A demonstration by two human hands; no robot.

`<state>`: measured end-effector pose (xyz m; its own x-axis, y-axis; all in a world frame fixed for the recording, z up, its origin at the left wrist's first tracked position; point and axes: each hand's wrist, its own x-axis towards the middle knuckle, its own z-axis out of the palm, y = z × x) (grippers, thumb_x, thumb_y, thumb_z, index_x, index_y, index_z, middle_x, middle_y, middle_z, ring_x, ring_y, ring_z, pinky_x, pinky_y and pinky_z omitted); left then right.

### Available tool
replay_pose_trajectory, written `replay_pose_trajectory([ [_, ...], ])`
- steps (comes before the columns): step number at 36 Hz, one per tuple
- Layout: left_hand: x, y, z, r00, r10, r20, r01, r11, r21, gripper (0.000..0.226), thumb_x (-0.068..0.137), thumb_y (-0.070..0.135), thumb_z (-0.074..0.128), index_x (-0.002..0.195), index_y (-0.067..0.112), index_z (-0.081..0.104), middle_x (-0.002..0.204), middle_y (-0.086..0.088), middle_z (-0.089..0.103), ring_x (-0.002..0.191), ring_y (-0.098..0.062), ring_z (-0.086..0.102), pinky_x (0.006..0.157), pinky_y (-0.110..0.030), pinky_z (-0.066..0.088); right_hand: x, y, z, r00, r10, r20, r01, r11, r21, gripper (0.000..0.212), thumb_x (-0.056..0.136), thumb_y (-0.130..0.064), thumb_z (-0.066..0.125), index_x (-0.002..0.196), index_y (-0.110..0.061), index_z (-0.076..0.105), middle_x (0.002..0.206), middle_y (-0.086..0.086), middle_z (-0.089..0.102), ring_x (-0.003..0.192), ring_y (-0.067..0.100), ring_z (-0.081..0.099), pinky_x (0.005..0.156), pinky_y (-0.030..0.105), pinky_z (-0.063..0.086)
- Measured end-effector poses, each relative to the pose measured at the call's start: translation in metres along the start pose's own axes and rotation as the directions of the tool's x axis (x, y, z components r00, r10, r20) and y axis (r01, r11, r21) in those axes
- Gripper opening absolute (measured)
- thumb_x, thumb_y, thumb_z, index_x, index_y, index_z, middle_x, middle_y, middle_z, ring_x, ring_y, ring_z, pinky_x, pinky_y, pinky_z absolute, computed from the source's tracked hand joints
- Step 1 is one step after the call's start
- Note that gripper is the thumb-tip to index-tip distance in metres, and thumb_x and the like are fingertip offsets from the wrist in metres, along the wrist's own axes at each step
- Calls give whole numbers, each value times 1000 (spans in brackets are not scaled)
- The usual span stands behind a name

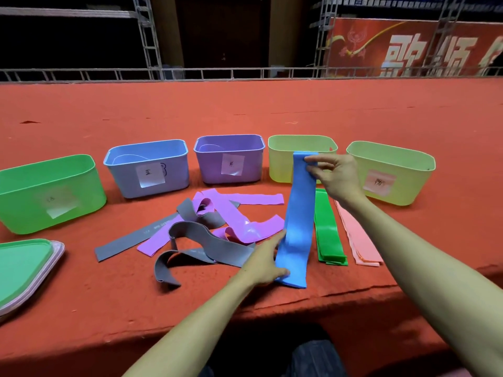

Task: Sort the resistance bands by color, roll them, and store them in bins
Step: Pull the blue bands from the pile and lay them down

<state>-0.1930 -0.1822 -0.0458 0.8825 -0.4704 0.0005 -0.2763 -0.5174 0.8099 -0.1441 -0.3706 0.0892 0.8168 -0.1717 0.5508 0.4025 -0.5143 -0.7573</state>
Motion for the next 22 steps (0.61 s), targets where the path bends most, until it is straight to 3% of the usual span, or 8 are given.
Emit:
replay_pose_trajectory([
  [4,0,-8,8,1000,6,-12,-6,1000,14,79,61,23,70,137,18,49,127,-1,59,114,-15,60,96,-36,51,2,6,-1,1000,22,0,-22,1000,18,23,82,4,68,97,-12,74,83,9,70,68,16,61,67,42,58],
  [7,-2,-12,11,996,10,-88,-4,997,73,76,67,25,76,137,15,49,125,-7,52,115,-20,56,101,-36,47,3,12,0,999,50,-2,-50,998,40,24,84,3,67,97,-17,72,84,8,70,71,16,61,69,42,56],
  [11,-7,-13,12,987,37,-159,-24,996,83,62,77,15,73,135,15,51,95,3,56,77,-5,53,82,-19,45,4,21,0,996,94,-8,-93,994,59,23,84,3,66,98,-14,73,83,9,70,72,17,62,73,45,57],
  [13,-8,-14,14,989,19,-143,-9,998,68,57,78,14,72,132,14,54,82,6,58,67,-2,51,77,-15,44,4,24,1,993,115,-8,-114,991,74,22,85,3,66,97,-14,73,83,9,70,72,19,61,73,48,56],
  [22,-13,-12,14,990,-4,-142,15,997,73,47,77,21,74,121,12,62,82,2,68,66,-4,55,79,-21,48,5,40,2,987,159,-17,-158,986,59,24,84,2,67,97,-18,73,86,10,71,76,19,65,78,50,58],
])
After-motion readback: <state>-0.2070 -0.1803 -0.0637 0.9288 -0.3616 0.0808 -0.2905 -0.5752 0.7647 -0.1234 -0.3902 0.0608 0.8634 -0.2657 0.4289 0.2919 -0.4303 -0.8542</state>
